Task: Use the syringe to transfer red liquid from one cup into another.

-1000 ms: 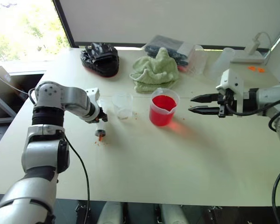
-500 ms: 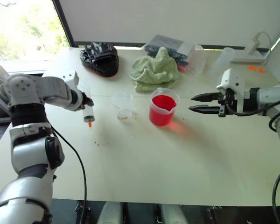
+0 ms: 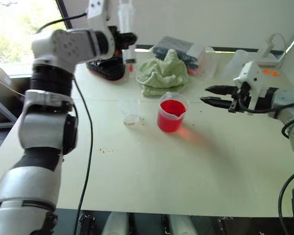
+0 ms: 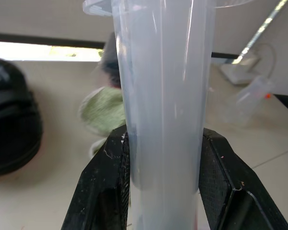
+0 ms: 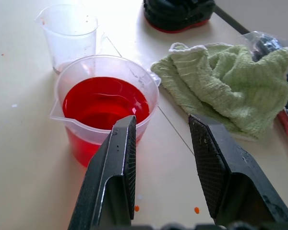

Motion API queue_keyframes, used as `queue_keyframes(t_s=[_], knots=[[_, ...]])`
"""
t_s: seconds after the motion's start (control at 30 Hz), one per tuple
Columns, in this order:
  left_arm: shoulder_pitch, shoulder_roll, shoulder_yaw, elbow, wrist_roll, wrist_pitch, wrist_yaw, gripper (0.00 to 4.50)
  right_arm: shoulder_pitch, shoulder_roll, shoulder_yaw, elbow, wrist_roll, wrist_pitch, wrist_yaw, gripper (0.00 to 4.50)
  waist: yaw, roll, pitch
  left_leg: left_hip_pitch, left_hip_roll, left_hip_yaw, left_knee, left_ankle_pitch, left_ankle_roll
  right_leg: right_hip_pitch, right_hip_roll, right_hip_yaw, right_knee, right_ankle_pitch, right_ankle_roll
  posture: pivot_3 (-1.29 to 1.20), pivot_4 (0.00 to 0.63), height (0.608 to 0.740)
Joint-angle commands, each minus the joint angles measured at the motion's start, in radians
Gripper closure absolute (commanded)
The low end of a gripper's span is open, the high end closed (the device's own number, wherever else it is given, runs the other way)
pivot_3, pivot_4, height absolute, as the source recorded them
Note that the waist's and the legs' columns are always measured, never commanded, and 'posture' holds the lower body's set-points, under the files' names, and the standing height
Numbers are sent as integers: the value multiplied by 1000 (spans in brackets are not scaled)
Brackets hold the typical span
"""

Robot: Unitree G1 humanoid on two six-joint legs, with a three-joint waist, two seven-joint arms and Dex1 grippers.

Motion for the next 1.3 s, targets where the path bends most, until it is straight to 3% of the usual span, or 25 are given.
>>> queue_keyframes(t_s=[0.03, 0.27, 0.37, 0.6, 0.83, 1.3], knots=[[-31, -66, 41, 23, 17, -145, -183, 3145, 9, 19, -88, -53, 27, 10, -72, 2724, -1, 0, 0, 0, 0, 0, 0, 0, 0, 0, 0, 0, 0, 0, 0, 0, 150, 711], [13, -192, 28, 72, 81, -358, -523, 3145, 67, 60, -156, -157, 65, 69, -189, 2724, -8, 0, 0, 0, 1, 1, -1, 0, 0, 0, 1, 1, 0, 0, 0, 0, 150, 711], [24, -220, 41, 135, 110, -393, -567, 3145, 47, 78, -165, -146, 44, 88, -268, 2724, -3, 0, 0, 1, 1, 1, -1, 0, 0, 0, 1, 1, 0, 0, 0, 0, 150, 711], [156, -229, 1, 71, 192, -485, -727, 3145, -47, 138, -242, -172, 200, 262, -385, 2724, -3, 1, 0, 1, 2, 1, -1, 0, 0, 0, 2, 1, 1, 0, 0, 0, 150, 711], [286, -240, -20, -64, 233, -502, -770, 3145, -207, 213, -286, -137, 364, 510, -536, 2724, -2, 1, 0, 1, 2, 0, -1, 0, 0, 0, 1, 1, 1, 0, 0, 0, 150, 711], [379, -255, -27, -134, 262, -507, -743, 3145, -341, 302, -277, -127, 520, 598, -647, 2724, -3, 1, 0, 0, 2, 0, -1, 0, 1, -1, 2, 1, 1, 0, 0, 0, 150, 711]])
